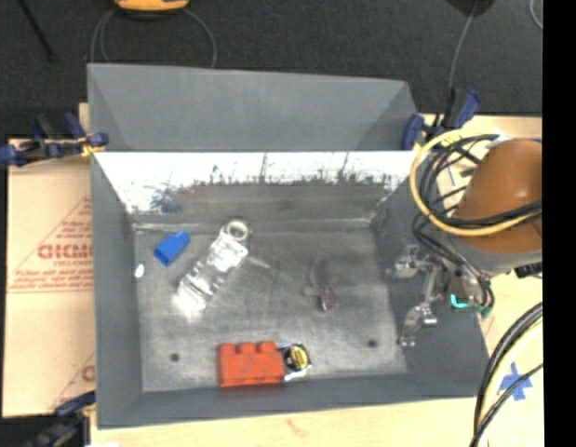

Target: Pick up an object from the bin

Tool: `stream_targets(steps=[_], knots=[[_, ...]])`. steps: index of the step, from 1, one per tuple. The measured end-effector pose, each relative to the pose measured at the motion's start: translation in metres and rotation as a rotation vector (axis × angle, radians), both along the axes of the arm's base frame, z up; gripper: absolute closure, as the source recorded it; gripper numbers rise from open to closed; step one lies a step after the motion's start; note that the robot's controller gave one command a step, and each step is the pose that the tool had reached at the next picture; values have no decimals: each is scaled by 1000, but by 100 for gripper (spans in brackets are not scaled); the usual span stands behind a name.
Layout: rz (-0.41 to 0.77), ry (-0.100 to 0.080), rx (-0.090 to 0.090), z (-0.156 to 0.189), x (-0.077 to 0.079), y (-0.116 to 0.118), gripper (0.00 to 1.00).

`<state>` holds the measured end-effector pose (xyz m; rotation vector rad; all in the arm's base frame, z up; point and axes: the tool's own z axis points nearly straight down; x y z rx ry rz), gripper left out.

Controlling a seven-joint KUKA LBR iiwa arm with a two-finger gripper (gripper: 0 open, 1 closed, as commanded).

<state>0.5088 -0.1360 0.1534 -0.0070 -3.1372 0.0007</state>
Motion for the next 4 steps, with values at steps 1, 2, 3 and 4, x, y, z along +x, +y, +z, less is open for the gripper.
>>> stream_targets(steps=[1, 2, 3, 4], knots=[[-165, -10, 2, -22, 61, 56, 0], [-222, -5, 2, -55, 66, 75, 0], [-190, -8, -1, -75, 65, 83, 0], [-232, -30, 0, -77, 53, 83, 0]])
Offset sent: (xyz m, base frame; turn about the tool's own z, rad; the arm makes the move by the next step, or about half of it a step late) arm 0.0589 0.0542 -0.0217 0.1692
